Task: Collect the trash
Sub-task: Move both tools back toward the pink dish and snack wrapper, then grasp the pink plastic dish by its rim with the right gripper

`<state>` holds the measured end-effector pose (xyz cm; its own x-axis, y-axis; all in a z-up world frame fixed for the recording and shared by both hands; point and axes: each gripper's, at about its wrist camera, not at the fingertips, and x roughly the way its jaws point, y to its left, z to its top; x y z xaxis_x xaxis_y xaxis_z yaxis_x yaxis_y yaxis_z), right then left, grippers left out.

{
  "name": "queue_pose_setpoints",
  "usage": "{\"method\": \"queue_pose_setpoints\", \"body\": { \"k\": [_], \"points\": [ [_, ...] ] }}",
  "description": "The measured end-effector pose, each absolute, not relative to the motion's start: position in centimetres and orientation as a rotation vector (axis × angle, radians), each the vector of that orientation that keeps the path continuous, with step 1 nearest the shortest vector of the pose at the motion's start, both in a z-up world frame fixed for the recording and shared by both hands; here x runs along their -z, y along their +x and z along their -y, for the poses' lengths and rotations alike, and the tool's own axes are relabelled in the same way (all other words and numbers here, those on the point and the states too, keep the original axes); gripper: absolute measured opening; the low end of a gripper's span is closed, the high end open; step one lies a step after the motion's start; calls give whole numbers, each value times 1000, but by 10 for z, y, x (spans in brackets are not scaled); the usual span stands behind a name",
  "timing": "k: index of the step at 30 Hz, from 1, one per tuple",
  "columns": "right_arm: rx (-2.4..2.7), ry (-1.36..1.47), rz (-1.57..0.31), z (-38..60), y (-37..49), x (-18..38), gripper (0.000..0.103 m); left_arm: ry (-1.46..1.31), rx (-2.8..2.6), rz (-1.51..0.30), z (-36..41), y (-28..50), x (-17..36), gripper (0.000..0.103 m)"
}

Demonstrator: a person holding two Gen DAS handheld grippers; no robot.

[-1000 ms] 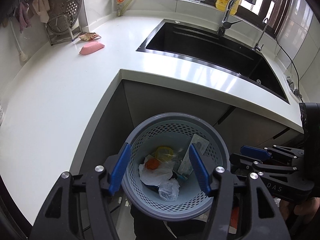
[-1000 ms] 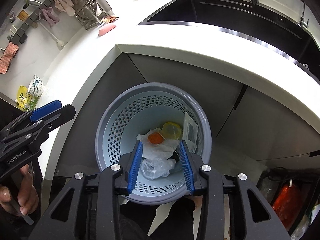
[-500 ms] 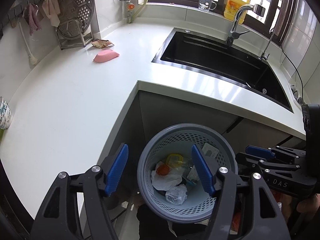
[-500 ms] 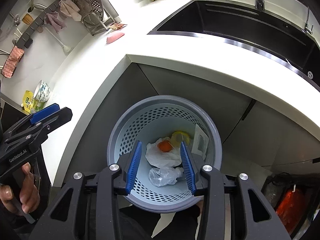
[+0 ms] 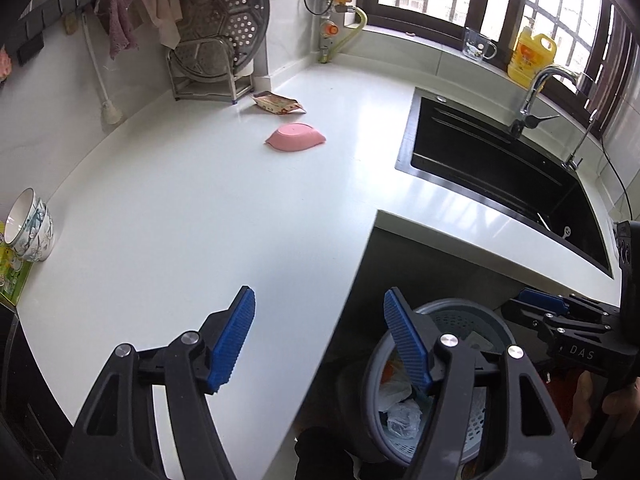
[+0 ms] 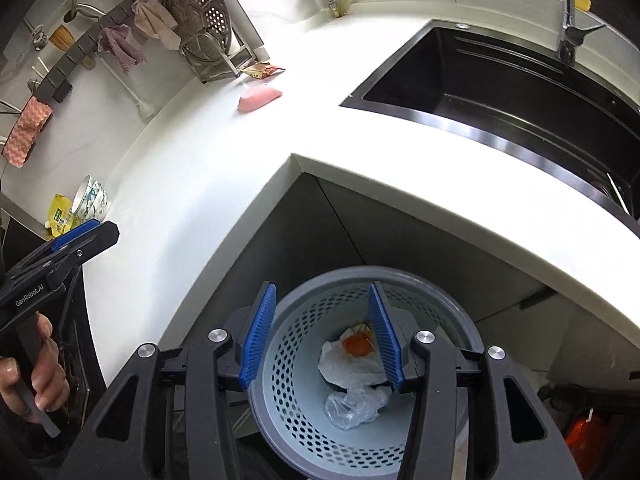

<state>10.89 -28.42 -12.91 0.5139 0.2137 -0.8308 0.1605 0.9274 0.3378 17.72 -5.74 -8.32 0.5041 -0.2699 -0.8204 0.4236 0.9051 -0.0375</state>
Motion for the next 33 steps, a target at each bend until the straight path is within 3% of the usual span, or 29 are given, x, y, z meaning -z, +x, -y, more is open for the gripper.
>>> {"method": "queue_pose_setpoints", "body": {
  "k": [4, 23, 33],
  "points": [
    [-53, 370, -1010, 275, 153, 121, 50, 168, 402, -940, 38, 211, 77, 70],
    [-122, 115, -966, 236, 374, 131, 70, 111, 403, -925, 12, 381, 98, 70],
    [-196, 9, -992, 219, 440, 164, 70, 95, 409, -942, 10, 430, 120, 70]
  ]
}}
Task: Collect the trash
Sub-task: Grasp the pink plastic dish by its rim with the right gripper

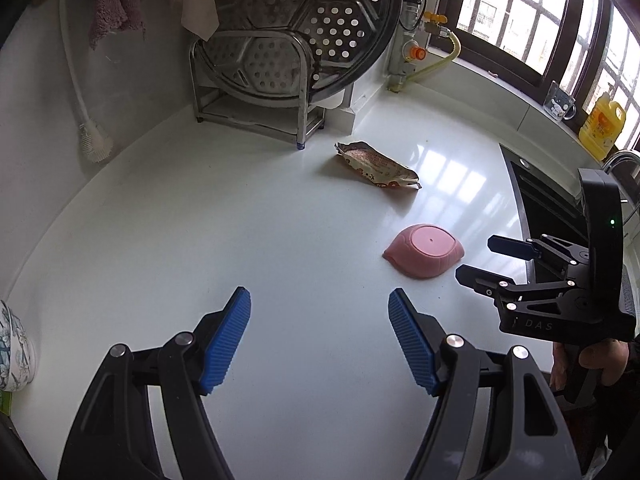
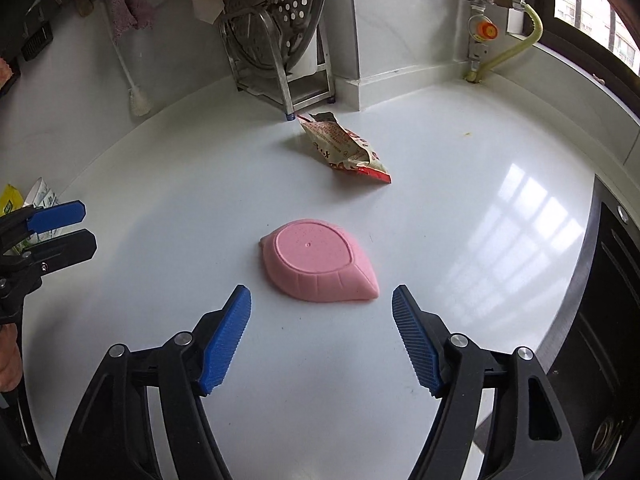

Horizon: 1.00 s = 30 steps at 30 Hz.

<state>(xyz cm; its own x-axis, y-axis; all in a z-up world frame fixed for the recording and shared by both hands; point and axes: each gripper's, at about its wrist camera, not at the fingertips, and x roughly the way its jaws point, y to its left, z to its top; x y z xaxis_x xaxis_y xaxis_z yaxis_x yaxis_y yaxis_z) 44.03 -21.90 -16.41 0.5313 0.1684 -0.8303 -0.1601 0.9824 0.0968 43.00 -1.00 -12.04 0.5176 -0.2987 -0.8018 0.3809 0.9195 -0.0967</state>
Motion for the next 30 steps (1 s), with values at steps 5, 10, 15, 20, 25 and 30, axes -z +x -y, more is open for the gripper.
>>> {"method": "queue_pose_setpoints", "body": {
  "k": [5, 10, 15, 20, 25, 30],
  "points": [
    [-221, -14, -1012, 220, 456, 175, 73, 93, 407, -951, 9, 440, 129, 70],
    [-247, -47, -1011, 216, 464, 179, 73, 87, 405, -962, 9, 445, 134, 70],
    [-282, -53, -1033, 212, 471, 186, 73, 88, 399, -970, 8, 447, 137, 70],
    [-269, -129, -1039, 203, 475, 192, 73, 91, 390, -966, 8, 452, 138, 70],
    [-265, -146, -1033, 198, 476, 198, 73, 81, 389, -965, 11, 459, 138, 70],
    [-252, -118, -1014, 202, 475, 199, 73, 63, 396, -961, 22, 470, 139, 70]
  ]
}}
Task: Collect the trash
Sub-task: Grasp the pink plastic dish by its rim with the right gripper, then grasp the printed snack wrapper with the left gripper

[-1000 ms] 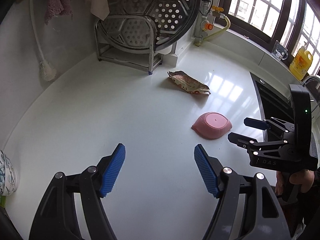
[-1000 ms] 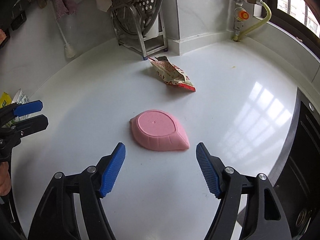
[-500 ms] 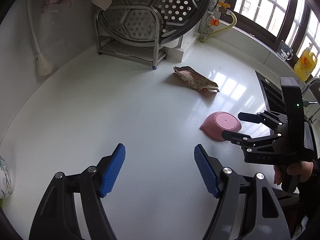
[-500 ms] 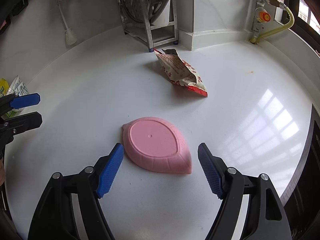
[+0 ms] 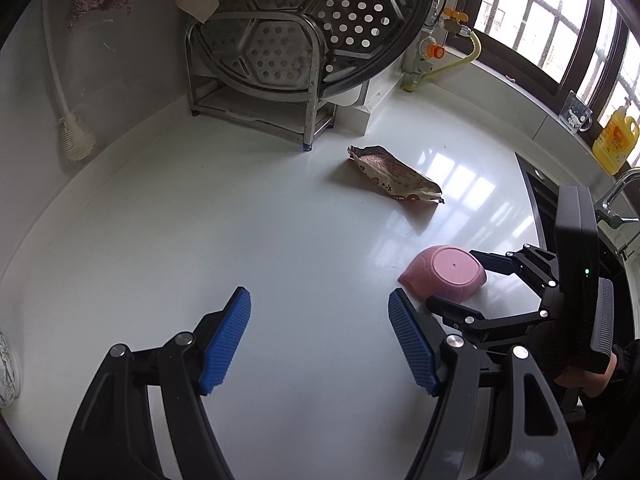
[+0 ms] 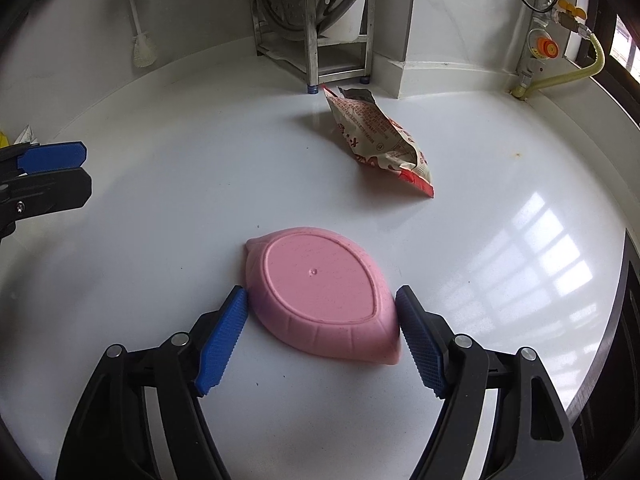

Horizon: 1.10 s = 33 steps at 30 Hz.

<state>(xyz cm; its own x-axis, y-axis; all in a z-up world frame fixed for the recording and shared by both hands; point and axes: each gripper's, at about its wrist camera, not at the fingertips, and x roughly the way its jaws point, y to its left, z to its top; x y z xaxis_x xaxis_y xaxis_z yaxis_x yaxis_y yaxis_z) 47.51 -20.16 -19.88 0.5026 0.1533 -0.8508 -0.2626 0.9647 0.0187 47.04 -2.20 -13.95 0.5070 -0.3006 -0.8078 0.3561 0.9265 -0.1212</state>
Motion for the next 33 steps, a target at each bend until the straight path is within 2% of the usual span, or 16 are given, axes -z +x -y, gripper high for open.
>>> {"method": "queue_pose_setpoints", "body": {
  "k": [21, 26, 33],
  "points": [
    [94, 87, -970, 277, 436, 197, 72, 23, 352, -981, 126, 557, 169, 76],
    [126, 119, -963, 284, 433, 197, 72, 24, 331, -964, 148, 574, 165, 82],
    [130, 135, -961, 284, 432, 197, 71, 24, 246, -1036, 167, 597, 179, 84]
  ]
}}
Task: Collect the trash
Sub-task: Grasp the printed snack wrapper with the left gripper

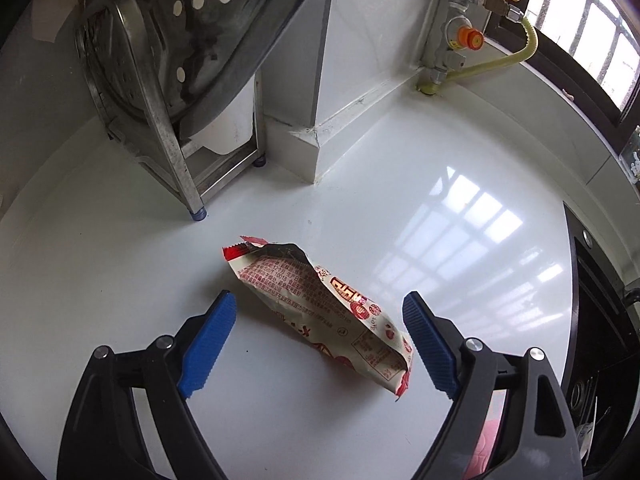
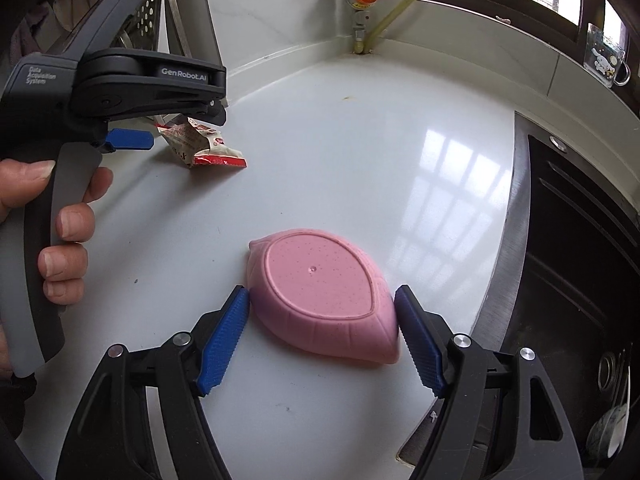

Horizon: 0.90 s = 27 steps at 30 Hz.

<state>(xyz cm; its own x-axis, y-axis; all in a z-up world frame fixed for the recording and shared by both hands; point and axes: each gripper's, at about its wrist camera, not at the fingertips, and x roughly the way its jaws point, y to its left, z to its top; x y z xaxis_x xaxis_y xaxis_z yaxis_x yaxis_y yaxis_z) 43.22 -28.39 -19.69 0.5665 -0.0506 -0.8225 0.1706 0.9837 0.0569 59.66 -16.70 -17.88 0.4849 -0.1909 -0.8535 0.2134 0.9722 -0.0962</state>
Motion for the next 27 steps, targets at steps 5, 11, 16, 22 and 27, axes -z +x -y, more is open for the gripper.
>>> {"method": "queue_pose_setpoints", "body": {
  "k": [5, 11, 16, 22, 27],
  "points": [
    [134, 132, -958, 283, 432, 197, 70, 44, 198, -1065, 169, 603, 193, 83],
    [126, 128, -967, 282, 431, 196, 70, 94, 204, -1047, 173, 601, 195, 41],
    [90, 181, -951, 287, 424, 191, 71, 75, 245, -1043, 165, 593, 192, 36],
    [42, 201, -950, 296, 420, 187, 71, 119, 297, -1019, 153, 568, 191, 34],
    [29, 159, -961, 293, 428, 189, 74, 123, 337, -1005, 134, 542, 185, 34]
  ]
}}
